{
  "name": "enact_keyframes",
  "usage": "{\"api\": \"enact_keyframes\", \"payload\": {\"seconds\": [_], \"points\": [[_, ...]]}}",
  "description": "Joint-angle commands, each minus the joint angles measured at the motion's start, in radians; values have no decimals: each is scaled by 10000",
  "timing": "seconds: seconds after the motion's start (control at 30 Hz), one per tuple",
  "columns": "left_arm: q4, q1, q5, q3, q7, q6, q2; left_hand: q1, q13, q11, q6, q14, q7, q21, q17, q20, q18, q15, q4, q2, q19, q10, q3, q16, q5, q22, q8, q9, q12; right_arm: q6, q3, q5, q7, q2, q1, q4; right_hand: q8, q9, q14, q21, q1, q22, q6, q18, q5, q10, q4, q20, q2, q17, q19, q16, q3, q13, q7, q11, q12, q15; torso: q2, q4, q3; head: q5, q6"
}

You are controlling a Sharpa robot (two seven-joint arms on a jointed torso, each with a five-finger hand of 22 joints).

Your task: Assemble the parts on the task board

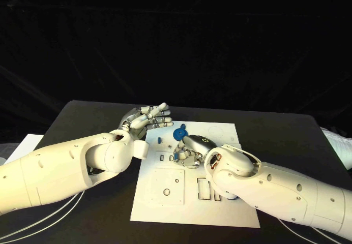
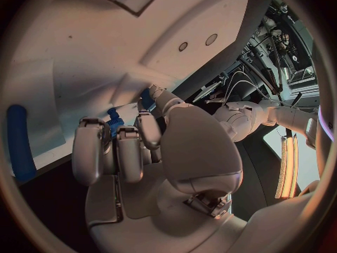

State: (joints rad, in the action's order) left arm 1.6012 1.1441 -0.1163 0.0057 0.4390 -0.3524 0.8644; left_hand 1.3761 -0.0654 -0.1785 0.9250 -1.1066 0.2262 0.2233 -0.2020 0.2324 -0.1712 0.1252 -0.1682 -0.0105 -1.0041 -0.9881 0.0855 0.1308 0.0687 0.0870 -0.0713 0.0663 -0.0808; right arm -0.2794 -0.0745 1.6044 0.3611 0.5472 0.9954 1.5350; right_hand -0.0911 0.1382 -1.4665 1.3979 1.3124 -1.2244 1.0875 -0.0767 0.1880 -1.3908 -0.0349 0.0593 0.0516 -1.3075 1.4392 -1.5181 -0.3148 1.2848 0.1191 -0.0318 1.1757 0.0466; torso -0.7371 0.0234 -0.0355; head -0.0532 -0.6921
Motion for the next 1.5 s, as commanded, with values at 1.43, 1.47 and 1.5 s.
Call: {"api": "enact_keyframes", "payload": {"seconds": [1.43, 1.47, 1.5], "points": [[-224, 3, 422, 4, -375, 197, 11, -61, -104, 290, 243, -1682, -191, 612, -749, -470, -117, -468, 203, -186, -1315, -699, -5, 835, -30, 285, -10, 9, -238, -2918, -320, -1420, -3166, 1350, -230, 1432, 279, -569, -757, -83, -426, 30, -1715, 77, -276, 831, -661, 282, 656, -1370, -74, 176, 1248, -933, 385, -348, -1284, -339, 37, -84, 12, -64, 53], [-254, 3, 620, 4, -536, 188, 17, -85, -138, 403, 341, -2169, -240, 875, -997, -590, -108, -622, 210, -171, -1689, -890, -16, 1197, -31, 414, -39, 20, -306, -2755, -392, -1715, -3503, 1530, -203, 1548, 270, -569, -757, -91, -400, 43, -1708, 74, -290, 844, -665, 285, 641, -1375, -81, 175, 1257, -942, 384, -349, -1295, -341, 56, -106, 24, -97, 46], [-285, 3, 976, 4, -829, 152, 39, -110, -179, 512, 495, -2759, -325, 1267, -1393, -776, -122, -766, 219, -154, -2168, -1110, -17, 1774, -35, 617, -82, 37, -369, -2549, -452, -2003, -3799, 1724, -160, 1662, 248, -565, -759, -88, -330, 32, -1679, 76, -292, 854, -662, 290, 592, -1391, -81, 170, 1261, -944, 380, -345, -1290, -342, 79, -126, 38, -133, 36]]}}
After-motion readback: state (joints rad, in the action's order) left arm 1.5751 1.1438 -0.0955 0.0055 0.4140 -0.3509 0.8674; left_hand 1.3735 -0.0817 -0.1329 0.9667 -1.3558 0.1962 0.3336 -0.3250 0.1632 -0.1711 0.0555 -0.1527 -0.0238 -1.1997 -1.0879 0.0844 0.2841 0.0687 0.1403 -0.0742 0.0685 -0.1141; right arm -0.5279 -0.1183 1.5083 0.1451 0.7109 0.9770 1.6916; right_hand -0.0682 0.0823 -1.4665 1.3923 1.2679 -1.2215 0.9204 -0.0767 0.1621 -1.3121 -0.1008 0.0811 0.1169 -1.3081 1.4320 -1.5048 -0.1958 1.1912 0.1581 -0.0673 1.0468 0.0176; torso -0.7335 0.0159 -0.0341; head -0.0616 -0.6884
